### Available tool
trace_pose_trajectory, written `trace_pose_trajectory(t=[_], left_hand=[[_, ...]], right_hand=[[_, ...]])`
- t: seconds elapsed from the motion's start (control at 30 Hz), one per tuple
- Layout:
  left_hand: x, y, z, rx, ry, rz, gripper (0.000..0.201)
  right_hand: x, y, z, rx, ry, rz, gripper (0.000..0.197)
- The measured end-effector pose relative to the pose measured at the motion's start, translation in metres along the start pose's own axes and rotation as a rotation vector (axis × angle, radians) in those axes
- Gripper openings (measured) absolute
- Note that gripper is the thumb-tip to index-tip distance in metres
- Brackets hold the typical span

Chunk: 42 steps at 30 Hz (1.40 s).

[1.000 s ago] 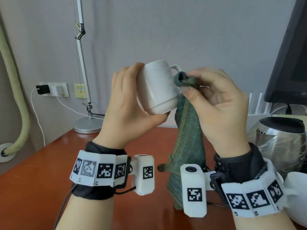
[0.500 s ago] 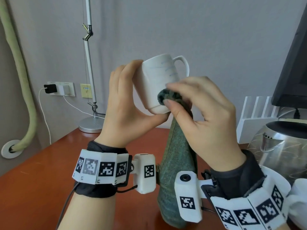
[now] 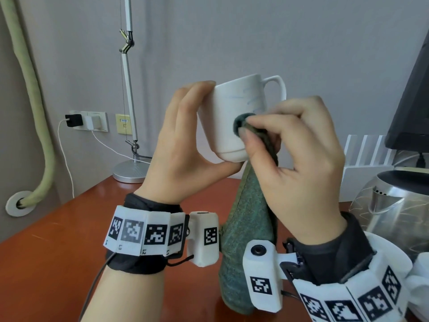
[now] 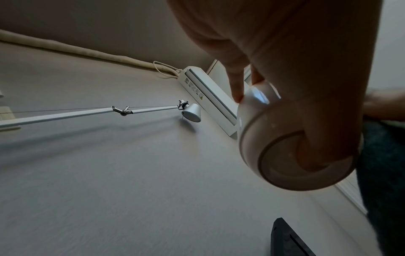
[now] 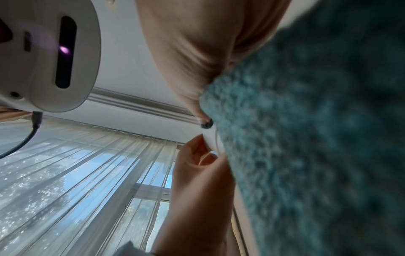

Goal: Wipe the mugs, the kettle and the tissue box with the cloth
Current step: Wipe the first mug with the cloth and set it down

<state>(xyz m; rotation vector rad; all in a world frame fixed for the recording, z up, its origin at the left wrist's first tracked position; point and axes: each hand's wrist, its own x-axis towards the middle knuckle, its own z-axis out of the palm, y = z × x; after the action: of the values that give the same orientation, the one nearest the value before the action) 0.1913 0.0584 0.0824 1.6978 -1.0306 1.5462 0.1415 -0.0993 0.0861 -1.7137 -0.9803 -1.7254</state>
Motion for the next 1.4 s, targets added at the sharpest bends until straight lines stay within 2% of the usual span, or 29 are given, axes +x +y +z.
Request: trace_pose_trajectory(t=[0.1,0.27,0.47,0.63,0.77,0.87,0.97,1.07,1.13,1.27,1.4], left_hand=[[0.001,-0.004,-0.005,-0.019,0.020,-0.031,0.083],[0.004,0.001,-0.008,0.015,0.008,-0.039,0.076],[0.009,0.014,-0.002,0.081,-0.057,0.062,0.069],[0.008,0.010,-0.004,0.103,-0.055,0.048,0.073],[0.008,0.016,0.002,0.089,-0.072,0.067,0.050],[0.008,0.024,0.012,0.046,-0.139,0.073,0.044],[0.009,0.028,0.015,0.018,-0.177,0.094,0.049],[0.007,0.024,0.013,0.063,-0.155,0.073,0.053],[0.006,0.022,0.010,0.089,-0.129,0.043,0.061],[0.006,0.021,0.012,0.104,-0.116,0.023,0.058],[0.005,0.027,0.018,0.085,-0.171,0.084,0.059]], right_hand=[[-0.001,0.004,-0.003,-0.006,0.015,0.024,0.004],[-0.004,0.001,0.004,0.033,-0.096,0.020,0.005],[0.002,0.000,-0.002,-0.010,0.009,0.013,0.003],[0.000,0.001,-0.001,-0.024,0.010,0.043,0.004],[0.000,-0.003,0.001,-0.037,-0.015,0.018,0.005],[0.003,-0.001,-0.005,-0.063,0.046,0.025,0.004],[0.005,0.002,-0.010,-0.076,0.095,0.065,0.003],[0.003,0.001,-0.008,-0.050,0.092,0.094,0.001],[0.001,0.002,-0.006,-0.036,0.063,0.093,0.003],[0.001,0.002,-0.005,-0.053,-0.011,0.070,0.005],[0.005,0.008,-0.013,-0.068,0.062,0.071,0.003]])
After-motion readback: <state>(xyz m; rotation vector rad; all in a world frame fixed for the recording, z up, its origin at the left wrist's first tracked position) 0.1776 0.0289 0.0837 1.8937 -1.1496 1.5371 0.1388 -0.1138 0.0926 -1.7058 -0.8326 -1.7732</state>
